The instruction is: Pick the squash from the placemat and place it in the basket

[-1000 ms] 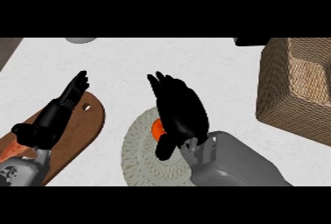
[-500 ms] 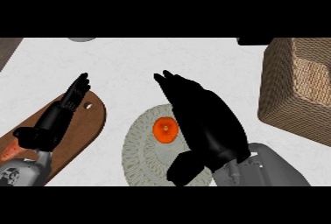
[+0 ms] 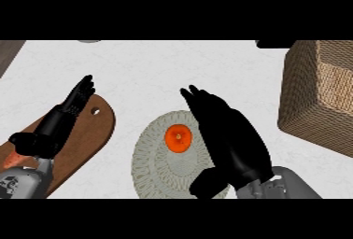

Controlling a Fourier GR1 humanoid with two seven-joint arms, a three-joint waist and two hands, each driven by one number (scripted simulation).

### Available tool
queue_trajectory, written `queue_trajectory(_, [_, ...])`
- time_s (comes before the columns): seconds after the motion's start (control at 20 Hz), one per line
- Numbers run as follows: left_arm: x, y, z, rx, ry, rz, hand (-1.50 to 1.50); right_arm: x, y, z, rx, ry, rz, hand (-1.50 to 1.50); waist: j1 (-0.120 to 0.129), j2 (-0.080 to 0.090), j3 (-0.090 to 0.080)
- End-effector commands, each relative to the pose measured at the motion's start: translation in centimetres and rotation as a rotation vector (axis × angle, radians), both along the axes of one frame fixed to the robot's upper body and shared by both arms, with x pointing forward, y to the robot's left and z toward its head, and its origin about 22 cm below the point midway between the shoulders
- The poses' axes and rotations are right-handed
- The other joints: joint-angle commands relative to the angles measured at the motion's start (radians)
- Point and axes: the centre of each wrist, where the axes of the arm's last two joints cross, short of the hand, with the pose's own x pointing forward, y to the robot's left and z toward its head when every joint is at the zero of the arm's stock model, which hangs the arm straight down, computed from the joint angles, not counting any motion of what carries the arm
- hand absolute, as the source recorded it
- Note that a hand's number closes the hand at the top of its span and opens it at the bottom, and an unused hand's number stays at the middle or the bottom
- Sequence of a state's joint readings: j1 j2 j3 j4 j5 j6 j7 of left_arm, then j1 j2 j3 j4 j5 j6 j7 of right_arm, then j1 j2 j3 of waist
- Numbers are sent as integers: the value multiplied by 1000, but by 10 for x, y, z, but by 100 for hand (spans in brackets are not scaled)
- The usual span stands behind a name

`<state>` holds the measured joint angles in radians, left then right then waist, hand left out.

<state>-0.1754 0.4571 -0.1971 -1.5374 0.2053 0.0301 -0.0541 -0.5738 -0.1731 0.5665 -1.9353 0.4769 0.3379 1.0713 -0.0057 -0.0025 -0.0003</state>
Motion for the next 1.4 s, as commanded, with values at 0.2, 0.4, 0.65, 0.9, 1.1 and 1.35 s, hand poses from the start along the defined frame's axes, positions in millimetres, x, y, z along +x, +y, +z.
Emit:
queue_trajectory(0.2, [1, -16, -6, 12, -9, -12, 0, 20, 12, -58, -5, 16, -112, -150, 9, 4, 0])
queue_trajectory(0.4, [9, -3, 8, 0, 3, -21, 0, 15, 5, -72, -31, 0, -107, -150, 6, 2, 0])
queue_trajectory(0.65, [-10, 3, 0, -14, -5, -6, 0, 20, 5, -115, -27, -30, -124, -150, 10, 2, 0])
queue_trajectory(0.9, [9, -14, -7, -1, -5, -9, 0, 26, 22, -103, 1, -34, -86, -150, 7, 3, 0])
queue_trajectory(1.1, [13, -12, 18, 13, -12, -10, 0, 14, 33, -98, 66, -64, -63, -150, 8, 2, 0])
queue_trajectory(1.35, [9, -6, -7, -7, -16, -9, 0, 10, 34, -108, 16, -31, -73, -150, 6, 3, 0])
